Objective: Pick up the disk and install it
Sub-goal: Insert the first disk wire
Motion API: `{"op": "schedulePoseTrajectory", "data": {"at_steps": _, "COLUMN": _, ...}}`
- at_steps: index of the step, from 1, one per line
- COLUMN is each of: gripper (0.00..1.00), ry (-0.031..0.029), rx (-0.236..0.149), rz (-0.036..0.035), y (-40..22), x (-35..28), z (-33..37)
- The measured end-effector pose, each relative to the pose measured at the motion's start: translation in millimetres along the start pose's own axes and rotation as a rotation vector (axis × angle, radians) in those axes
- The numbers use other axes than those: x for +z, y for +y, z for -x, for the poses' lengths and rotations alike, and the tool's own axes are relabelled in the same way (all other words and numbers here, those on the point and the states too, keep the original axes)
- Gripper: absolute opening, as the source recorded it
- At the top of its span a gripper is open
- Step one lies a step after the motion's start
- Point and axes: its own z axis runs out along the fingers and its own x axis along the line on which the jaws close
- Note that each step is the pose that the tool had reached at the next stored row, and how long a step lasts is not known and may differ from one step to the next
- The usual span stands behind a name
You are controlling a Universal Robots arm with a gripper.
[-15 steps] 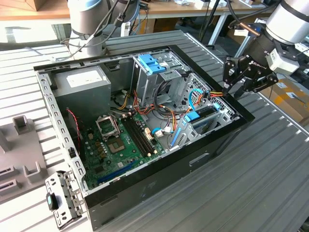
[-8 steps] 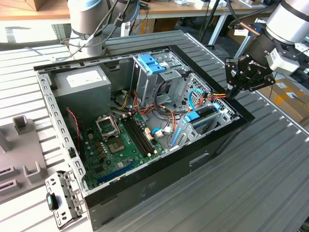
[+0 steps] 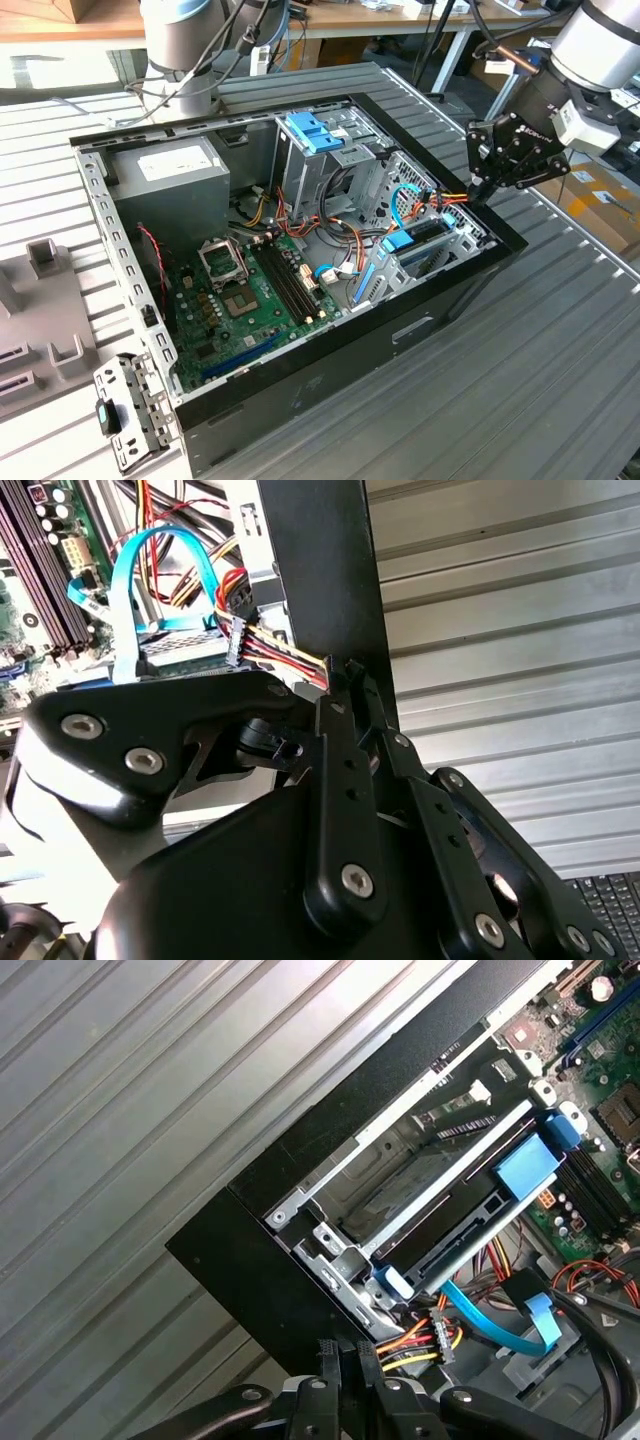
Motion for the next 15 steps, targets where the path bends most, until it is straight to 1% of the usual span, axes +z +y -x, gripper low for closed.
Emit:
{"op": "schedulePoseTrajectory", "data": {"at_steps": 3, "gripper": 0.19, "ry": -0.0017, "rx": 0.0, "rz": -0.0019, "y": -0.3, "x": -6.3, "z": 0.4}}
{"op": "schedulePoseTrajectory", "data": {"at_steps": 5, "gripper": 0.19, "ry": -0.002, "rx": 0.0, "rz": -0.0022, "y": -0.8, "x": -8.5, "z": 1.1}}
{"op": "schedulePoseTrajectory", "data": {"at_steps": 8, "gripper": 0.17, "ry": -0.0028, "rx": 0.0, "rz": -0.0032, "y": -1.1, "x": -9.1, "z": 1.4}}
{"op": "schedulePoseTrajectory", "data": {"at_steps": 14, "gripper": 0.17, "ry": -0.0032, "rx": 0.0, "rz": -0.0035, "y": -2.1, "x": -9.3, "z": 2.4}}
{"op": "schedulePoseTrajectory", "data": {"at_steps": 15, "gripper": 0.17, "ry": -0.0043, "rx": 0.0, "rz": -0.0048, "y": 4.0, "x": -9.2, "z": 5.8}}
